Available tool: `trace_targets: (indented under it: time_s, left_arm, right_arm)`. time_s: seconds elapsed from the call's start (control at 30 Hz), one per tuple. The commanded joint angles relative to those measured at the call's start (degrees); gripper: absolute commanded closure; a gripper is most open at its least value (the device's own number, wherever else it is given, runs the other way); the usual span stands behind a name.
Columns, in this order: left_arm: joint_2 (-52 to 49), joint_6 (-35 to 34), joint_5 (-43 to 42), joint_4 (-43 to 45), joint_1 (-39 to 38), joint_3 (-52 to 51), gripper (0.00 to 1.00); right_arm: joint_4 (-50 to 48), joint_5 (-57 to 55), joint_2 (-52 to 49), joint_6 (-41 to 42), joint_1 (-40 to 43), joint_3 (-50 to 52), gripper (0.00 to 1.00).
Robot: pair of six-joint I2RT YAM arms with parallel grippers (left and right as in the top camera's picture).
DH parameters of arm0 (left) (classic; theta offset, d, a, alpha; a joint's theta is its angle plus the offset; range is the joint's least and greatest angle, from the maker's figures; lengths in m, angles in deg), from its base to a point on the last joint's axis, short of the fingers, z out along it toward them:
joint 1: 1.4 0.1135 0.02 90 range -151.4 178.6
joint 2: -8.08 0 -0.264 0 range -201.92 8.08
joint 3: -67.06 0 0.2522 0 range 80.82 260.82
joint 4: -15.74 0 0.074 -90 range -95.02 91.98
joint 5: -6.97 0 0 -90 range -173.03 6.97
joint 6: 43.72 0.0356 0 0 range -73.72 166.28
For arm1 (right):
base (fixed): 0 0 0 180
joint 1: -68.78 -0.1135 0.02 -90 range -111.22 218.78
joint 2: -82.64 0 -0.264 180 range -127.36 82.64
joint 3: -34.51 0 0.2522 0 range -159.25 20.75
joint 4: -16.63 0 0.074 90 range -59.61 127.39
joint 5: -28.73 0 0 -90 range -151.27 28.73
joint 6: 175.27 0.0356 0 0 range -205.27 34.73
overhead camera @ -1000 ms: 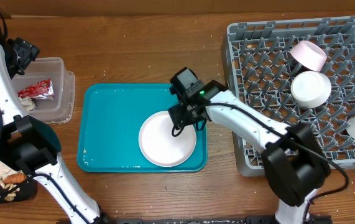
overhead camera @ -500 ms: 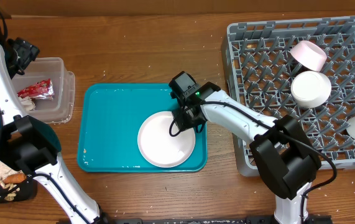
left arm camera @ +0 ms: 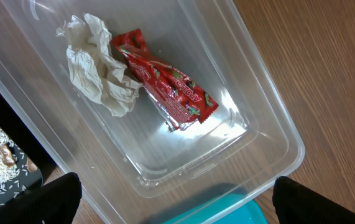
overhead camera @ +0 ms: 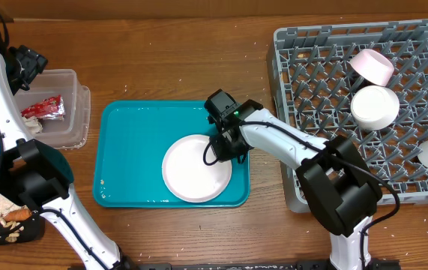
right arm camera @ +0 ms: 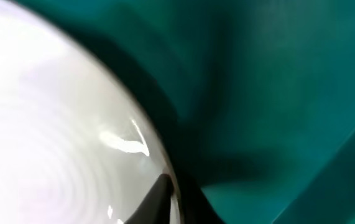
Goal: Sort waste into correct bins and load items into the dishwasher
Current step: 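Reach the right gripper to the white plate on the tray and grasp it, then lift the white plate with the right gripper and carry it over the rack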
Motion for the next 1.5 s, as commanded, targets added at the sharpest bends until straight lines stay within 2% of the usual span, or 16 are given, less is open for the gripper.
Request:
trace_targets:
  time_s: [0.0,0.23,0.33,0.47,0.63,0.83,0.93,1.17,1.47]
  left_arm:
    - [1.73,-0.37,-0.24,0.20,0.20,-0.11,0.00]
    - [1.73,-0.37,-0.24,0.20,0.20,-0.11,0.00]
    - [1.73,-0.37,-0.22,0.20,0.20,-0.11,0.00]
    - [1.73,-0.37,-0.24,0.20,0.20,-0.11,0.00]
    - [1.73,-0.37,-0.22,0.20,0.20,-0.11,0.00]
    - [1.73,-0.37,-0.24,0.20,0.20,-0.11,0.00]
    - [1.73,-0.37,-0.24,0.20,0.20,-0.11,0.00]
    - [1.73,-0.37,-0.22,0.20,0.20,-0.11,0.00]
    - [1.73,-0.37,-0.24,0.20,0.20,-0.11,0.00]
  right_arm:
    - [5.18,-3.65,-1.09,0.22,0.22,-6.16,0.96]
    - [18.93,-19.23,3.72,8.26,3.10,-18.91,0.96]
    - [23.06,-28.24,8.74,9.03,8.24,-23.41,0.96]
    - [22.49,-34.16,13.92,9.07,18.16,-24.48,0.96]
    - [17.68,-34.34,14.99,7.45,29.57,-24.41,0.96]
    - [9.53,-34.32,14.64,4.90,38.10,-23.80,0.96]
    - [8.22,-34.49,14.21,2.14,38.80,-23.80,0.96]
    - [4.66,-44.72,10.86,-0.35,38.75,-23.80,0.96]
    - [3.72,-44.74,7.41,-2.73,37.97,-23.69,0.96]
